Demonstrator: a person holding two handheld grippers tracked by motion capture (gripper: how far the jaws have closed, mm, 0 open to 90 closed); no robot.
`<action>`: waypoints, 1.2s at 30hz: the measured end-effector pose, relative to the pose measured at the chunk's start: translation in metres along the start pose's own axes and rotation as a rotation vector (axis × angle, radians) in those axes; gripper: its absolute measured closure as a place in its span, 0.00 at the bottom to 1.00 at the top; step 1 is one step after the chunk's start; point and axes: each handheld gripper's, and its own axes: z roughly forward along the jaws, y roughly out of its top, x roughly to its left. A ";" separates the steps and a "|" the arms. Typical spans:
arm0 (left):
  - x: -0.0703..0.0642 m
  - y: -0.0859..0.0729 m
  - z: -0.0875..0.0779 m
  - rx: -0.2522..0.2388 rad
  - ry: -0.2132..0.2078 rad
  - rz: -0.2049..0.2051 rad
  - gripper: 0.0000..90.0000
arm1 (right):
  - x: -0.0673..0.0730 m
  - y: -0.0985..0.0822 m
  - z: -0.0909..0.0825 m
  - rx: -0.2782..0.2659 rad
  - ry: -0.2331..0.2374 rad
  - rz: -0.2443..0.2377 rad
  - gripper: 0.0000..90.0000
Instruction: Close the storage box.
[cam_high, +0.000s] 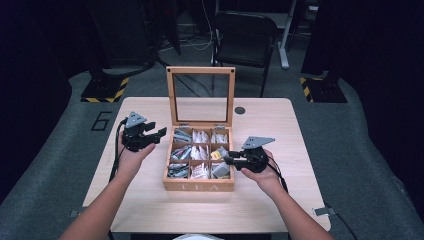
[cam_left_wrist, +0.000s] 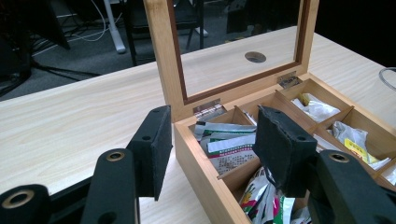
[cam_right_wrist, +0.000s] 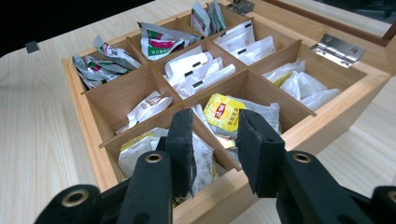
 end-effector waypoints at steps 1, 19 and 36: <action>0.000 0.000 0.000 -0.002 0.001 0.000 0.51 | 0.000 -0.001 0.001 0.001 0.003 -0.005 0.74; 0.001 0.000 -0.001 0.000 0.002 0.001 0.51 | 0.002 -0.011 0.017 0.051 0.034 0.013 0.80; 0.007 -0.010 -0.006 -0.004 0.021 -0.034 0.51 | 0.014 0.002 0.020 -0.014 0.109 -0.026 1.00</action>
